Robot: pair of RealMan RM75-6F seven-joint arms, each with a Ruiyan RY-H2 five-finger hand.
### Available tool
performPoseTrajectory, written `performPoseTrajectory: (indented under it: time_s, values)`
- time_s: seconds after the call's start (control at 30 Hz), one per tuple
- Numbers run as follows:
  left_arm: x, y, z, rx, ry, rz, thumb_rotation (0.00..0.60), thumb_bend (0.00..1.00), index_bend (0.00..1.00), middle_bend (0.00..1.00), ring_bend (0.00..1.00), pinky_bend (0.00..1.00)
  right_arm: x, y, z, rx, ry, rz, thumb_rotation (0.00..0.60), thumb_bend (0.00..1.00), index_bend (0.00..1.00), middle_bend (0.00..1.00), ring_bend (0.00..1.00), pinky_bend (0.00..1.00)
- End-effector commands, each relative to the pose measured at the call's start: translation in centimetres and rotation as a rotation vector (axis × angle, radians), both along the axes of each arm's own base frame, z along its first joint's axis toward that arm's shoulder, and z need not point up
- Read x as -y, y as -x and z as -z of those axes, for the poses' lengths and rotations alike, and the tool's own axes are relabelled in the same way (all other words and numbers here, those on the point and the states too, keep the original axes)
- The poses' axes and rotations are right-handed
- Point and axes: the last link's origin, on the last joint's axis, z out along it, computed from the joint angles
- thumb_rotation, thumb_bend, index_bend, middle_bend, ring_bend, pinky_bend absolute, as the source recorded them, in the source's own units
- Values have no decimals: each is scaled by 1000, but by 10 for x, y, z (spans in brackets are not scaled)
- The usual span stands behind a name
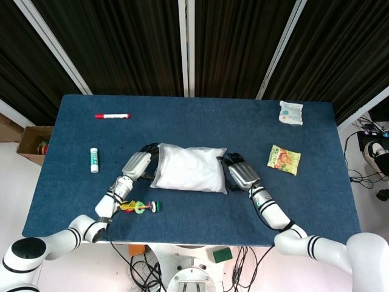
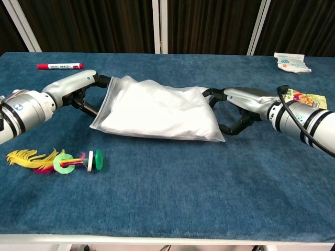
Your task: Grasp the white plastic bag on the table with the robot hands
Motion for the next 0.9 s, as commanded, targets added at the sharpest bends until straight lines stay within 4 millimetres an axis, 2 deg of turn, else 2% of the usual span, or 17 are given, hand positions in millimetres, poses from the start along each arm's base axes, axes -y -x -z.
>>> performPoseTrajectory:
  time_s: [0.03,0.47,0.67,0.77,0.9]
  values:
    - [0,-5,4,37,-14,17,600,295,378,163,52,96,0,-1,0,2,-1,-1,600,435,80,222,8,42]
    - [-3,-13,24,33,42,23,600,296,404,163,51,95,-1,-6,3,14,-5,-10,600,440,79,222,8,37]
    - [-5,-16,33,30,31,13,600,323,518,182,52,95,-1,-8,3,29,-4,-6,600,442,77,223,8,36]
    - [-6,-20,36,44,11,15,600,390,605,235,54,95,-1,-8,3,36,-5,-4,600,443,77,223,8,36]
    - [-7,-25,35,73,-40,22,600,520,736,360,104,95,-2,-7,-1,43,0,-7,600,444,77,224,8,36]
